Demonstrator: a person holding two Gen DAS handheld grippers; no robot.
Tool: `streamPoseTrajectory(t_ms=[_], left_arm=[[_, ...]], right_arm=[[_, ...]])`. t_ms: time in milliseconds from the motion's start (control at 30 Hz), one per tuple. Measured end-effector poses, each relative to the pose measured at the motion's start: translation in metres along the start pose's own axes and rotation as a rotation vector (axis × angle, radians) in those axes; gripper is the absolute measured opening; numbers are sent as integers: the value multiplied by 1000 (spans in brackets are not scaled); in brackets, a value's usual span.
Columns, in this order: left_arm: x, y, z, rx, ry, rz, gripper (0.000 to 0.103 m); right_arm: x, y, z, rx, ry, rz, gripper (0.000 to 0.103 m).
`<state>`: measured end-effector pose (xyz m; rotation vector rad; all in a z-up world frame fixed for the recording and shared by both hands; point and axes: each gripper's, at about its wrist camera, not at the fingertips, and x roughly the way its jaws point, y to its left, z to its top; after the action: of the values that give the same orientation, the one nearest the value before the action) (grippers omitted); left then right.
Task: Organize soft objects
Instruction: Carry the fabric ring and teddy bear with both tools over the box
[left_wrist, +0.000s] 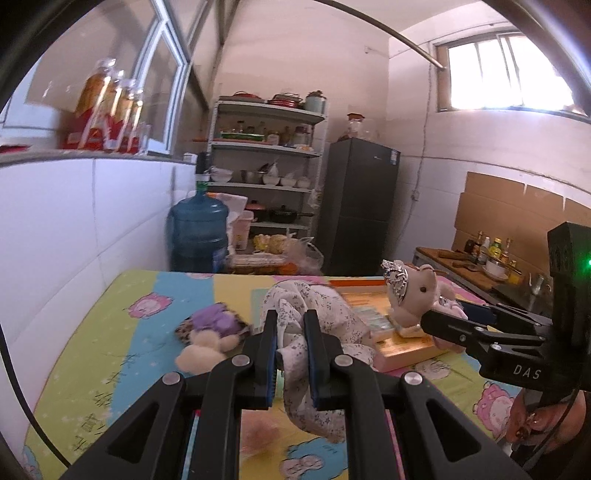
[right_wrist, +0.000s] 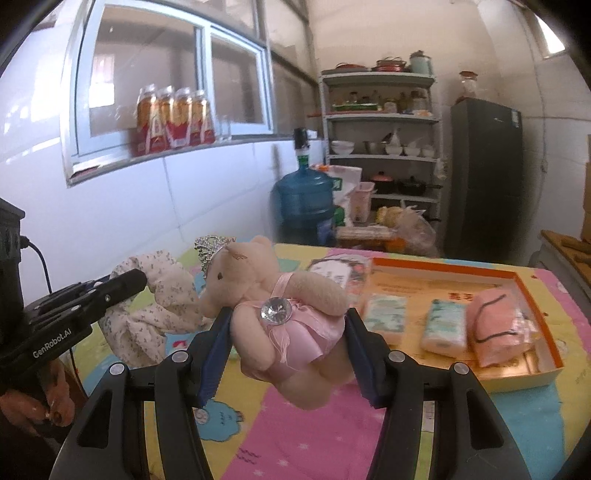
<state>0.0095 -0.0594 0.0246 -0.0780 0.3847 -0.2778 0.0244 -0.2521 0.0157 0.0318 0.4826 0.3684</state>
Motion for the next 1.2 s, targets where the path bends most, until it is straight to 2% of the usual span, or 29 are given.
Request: streamPoseTrajectory(t_ms=[700, 1200], left_arm=[[47, -88, 10, 59, 23, -108, 13], [99, -136, 23, 94, 45, -160, 13]], right_arm=[[-61, -104, -9, 89, -70, -168, 60], [-64, -169, -11, 168, -81, -231, 60]])
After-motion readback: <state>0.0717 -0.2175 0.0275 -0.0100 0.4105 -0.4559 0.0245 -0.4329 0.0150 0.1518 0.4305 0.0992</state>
